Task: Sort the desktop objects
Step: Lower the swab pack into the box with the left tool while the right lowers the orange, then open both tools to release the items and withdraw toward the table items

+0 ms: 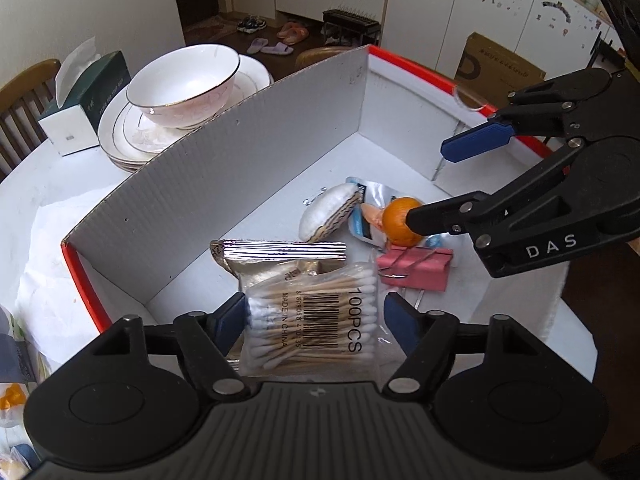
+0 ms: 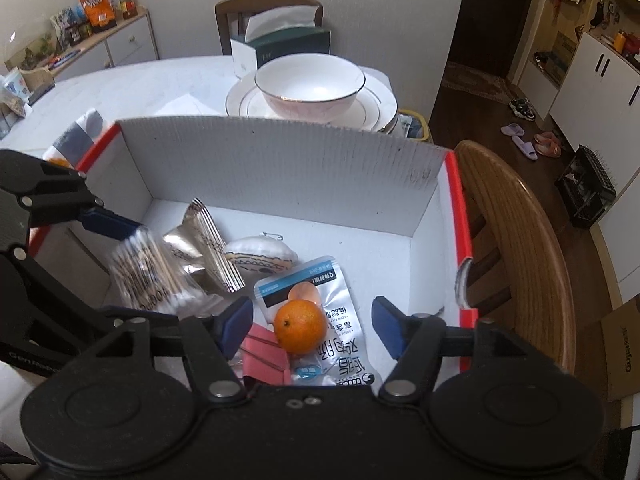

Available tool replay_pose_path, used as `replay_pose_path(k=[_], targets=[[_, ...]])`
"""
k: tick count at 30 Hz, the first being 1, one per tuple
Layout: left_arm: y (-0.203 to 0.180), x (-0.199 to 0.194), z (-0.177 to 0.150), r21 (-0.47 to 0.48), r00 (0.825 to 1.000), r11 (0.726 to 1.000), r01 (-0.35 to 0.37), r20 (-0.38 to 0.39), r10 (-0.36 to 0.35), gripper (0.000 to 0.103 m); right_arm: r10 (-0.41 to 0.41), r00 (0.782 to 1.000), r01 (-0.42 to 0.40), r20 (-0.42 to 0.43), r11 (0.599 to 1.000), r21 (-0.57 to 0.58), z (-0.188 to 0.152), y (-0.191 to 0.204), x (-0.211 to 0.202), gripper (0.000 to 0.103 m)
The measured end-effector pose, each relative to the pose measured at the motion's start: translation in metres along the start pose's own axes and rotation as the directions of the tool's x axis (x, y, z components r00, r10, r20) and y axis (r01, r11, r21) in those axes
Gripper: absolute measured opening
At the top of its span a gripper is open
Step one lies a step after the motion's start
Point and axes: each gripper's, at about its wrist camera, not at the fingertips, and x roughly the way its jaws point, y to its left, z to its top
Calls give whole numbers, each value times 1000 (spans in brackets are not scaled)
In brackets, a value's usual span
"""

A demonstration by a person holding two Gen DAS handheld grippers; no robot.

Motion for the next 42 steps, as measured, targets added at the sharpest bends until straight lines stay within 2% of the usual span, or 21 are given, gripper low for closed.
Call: replay_pose_path(k=[2, 23, 27, 42], targets=[[-3, -4, -1, 1, 1000, 1000, -2, 11, 2, 86, 3, 1000, -3, 8, 1000, 4, -1, 0, -5, 66], [-7, -66, -32, -72, 988, 997, 27, 157, -16, 89, 64, 994, -63, 89, 998, -11, -13, 28, -50, 77], [-5, -82, -42, -69, 981, 998, 6, 196, 8, 89, 64, 992, -63, 105, 998, -16, -11, 40, -57, 78], [33, -140, -91, -96, 953, 995, 12, 301, 18, 89, 59, 984, -65, 170, 997, 33, -6, 107, -75, 86]])
